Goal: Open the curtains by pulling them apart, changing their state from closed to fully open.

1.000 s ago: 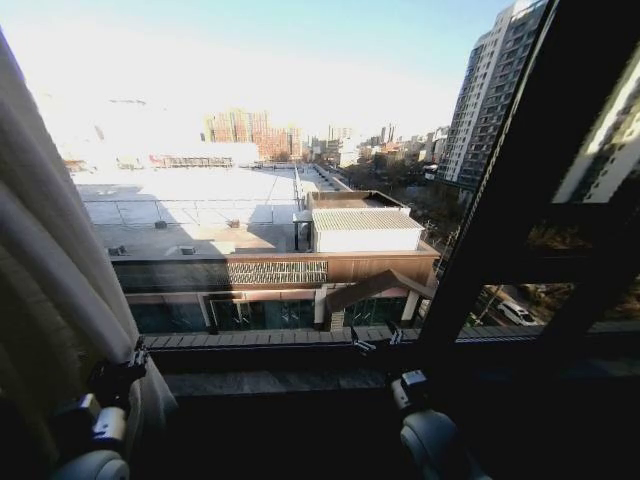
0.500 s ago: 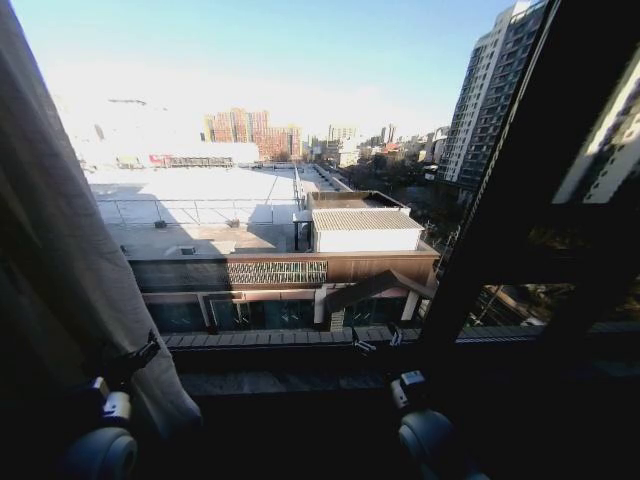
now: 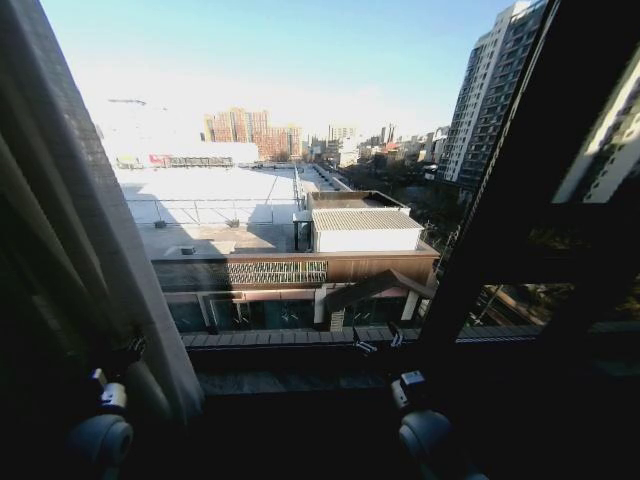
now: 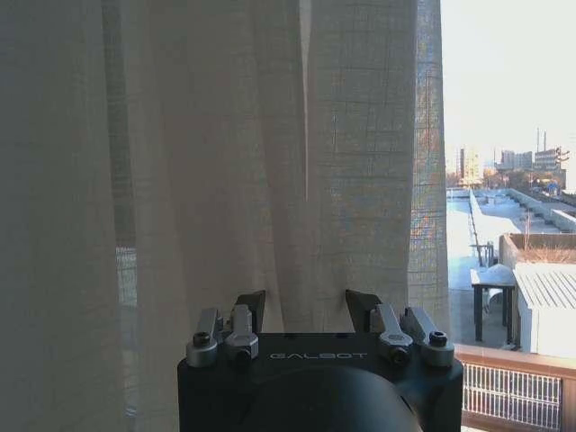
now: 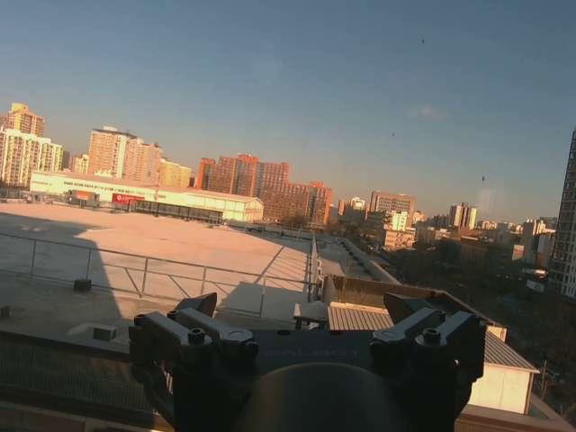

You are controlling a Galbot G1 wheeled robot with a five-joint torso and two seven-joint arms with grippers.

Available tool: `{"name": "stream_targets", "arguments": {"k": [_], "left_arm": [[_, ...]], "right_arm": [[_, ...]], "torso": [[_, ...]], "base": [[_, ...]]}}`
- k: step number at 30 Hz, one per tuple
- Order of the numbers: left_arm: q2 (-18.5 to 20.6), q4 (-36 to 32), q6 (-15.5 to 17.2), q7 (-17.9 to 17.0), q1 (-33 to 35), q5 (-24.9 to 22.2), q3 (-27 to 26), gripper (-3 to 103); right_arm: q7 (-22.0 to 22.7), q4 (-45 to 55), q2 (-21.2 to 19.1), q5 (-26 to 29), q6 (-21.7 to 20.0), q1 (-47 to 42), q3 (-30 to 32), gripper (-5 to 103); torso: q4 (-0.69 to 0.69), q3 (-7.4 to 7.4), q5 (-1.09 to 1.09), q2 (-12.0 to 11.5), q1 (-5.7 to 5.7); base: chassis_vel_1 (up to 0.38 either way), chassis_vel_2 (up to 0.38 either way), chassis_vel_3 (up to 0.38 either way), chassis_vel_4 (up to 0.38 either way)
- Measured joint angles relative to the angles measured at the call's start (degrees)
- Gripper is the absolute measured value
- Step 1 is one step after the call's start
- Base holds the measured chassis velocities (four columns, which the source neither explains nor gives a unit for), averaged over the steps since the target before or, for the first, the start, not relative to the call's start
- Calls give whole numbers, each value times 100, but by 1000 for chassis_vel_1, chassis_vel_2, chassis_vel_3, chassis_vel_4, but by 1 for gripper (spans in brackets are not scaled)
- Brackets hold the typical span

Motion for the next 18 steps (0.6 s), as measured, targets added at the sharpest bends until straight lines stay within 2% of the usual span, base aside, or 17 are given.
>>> {"name": "stream_targets", "arguments": {"k": [1, 4, 6, 9, 10, 13, 18], "left_arm": [[8, 7, -7, 16, 5, -1, -1, 50], [37, 60, -59, 74, 16, -2, -2, 34], [44, 74, -69, 79, 16, -3, 0, 34], [81, 112, -86, 105, 12, -15, 5, 18], [81, 112, -86, 105, 12, -15, 5, 18], [133, 142, -95, 128, -4, -47, 6, 3], [179, 171, -105, 140, -43, -86, 10, 0]], "right_arm": [[0, 0, 2, -8, 0, -2, -3, 100], [3, 1, 5, -27, 2, -15, -3, 100], [4, 4, 6, -29, 2, -17, 1, 100], [12, 12, 4, -32, 3, -26, 27, 100], [12, 12, 4, -32, 3, -26, 27, 100], [17, 14, 6, -37, 4, -38, 34, 100], [17, 14, 27, -48, 4, -39, 22, 100]], "torso": [[0, 0, 0, 0, 0], [0, 0, 0, 0, 0], [0, 0, 0, 0, 0], [0, 0, 0, 0, 0], [0, 0, 0, 0, 0], [0, 0, 0, 0, 0], [0, 0, 0, 0, 0]], "base": [[0, 0, 0, 0], [0, 0, 0, 0], [0, 0, 0, 0], [0, 0, 0, 0], [0, 0, 0, 0], [0, 0, 0, 0], [0, 0, 0, 0]]}}
